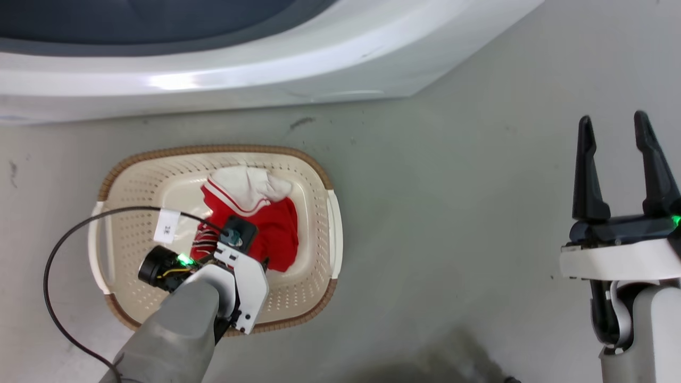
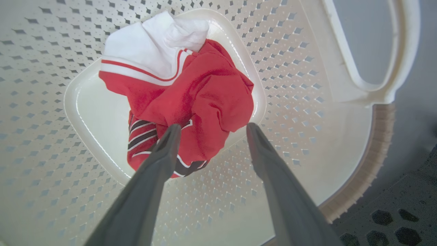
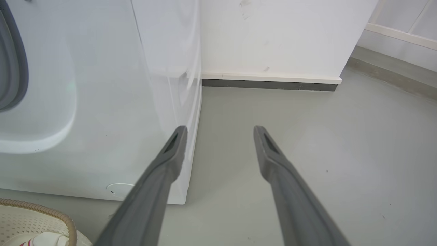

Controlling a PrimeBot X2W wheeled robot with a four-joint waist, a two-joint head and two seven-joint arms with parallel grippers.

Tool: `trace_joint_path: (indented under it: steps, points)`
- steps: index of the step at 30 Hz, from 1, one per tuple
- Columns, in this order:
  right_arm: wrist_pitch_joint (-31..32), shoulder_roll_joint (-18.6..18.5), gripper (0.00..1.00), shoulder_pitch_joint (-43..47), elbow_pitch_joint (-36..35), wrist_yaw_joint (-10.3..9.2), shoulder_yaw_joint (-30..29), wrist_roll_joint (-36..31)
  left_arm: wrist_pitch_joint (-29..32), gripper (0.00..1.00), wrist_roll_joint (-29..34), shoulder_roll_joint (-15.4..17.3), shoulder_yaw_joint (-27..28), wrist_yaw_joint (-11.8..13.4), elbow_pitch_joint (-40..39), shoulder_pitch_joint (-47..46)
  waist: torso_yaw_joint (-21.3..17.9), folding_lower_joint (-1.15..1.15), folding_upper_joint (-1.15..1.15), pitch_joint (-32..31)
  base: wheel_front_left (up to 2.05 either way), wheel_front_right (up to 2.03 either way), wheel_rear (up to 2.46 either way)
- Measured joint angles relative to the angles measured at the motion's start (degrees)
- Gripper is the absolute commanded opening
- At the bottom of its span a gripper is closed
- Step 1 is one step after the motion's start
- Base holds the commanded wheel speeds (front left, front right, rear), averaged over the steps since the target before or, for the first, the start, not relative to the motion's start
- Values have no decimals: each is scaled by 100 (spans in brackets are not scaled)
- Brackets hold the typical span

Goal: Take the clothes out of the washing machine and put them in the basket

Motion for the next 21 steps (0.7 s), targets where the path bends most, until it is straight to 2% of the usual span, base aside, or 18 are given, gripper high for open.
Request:
trace_joint_path:
  steps: [12, 17, 21]
  points:
    - [-1, 0, 100, 431, 135, 0, 76, -92, -851, 100, -268, -121, 109, 2, -82, 426, 214, -1, 0, -1054, 0, 0, 0]
    - [-1, 0, 100, 631, 172, 0, 79, -143, -977, 100, -383, -74, 333, 176, -447, 548, 297, -1, 0, -1443, 0, 0, 0]
    - [-1, 0, 100, 783, 204, 0, 80, -149, -988, 100, -364, 155, 656, 452, -1252, 706, 354, -1, 0, -1717, 0, 0, 0]
